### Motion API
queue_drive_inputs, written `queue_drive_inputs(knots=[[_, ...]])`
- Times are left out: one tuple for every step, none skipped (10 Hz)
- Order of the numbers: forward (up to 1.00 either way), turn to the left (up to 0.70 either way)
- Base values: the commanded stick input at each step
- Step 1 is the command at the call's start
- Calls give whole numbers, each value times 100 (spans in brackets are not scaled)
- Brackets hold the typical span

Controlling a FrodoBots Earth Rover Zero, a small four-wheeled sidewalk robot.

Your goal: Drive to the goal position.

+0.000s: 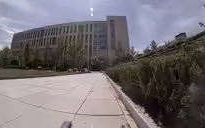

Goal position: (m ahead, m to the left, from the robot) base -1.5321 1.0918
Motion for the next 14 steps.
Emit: queue_drive_inputs(knots=[[4, 0], [4, 0], [0, 0], [2, 0], [4, 0], [4, 0], [4, 0], [4, 0], [3, 0], [1, 0], [0, 0], [0, 0], [0, 0], [2, 0]])
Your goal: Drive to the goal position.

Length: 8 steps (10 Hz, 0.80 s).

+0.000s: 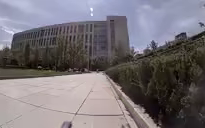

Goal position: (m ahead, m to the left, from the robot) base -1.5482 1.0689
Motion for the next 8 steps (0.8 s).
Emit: queue_drive_inputs(knots=[[0, 0], [0, 0], [1, 0], [4, 0], [1, 0], [3, 0], [4, 0], [4, 0]])
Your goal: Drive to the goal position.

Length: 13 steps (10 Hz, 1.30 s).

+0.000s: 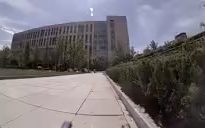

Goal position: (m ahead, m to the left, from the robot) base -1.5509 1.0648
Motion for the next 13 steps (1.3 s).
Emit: queue_drive_inputs(knots=[[4, 0], [4, 0], [2, 0], [2, 0], [4, 0], [0, 0], [2, 0], [3, 0], [4, 0], [4, 0], [4, 0], [4, 0], [4, 0]])
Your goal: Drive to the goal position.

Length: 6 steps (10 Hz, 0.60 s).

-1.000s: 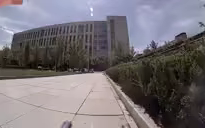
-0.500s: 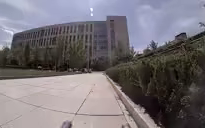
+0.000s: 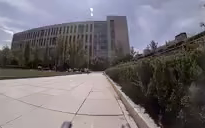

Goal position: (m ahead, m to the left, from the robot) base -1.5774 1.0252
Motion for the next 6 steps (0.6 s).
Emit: queue_drive_inputs(knots=[[4, 0], [4, 0], [0, 0], [2, 0], [4, 0], [3, 0]])
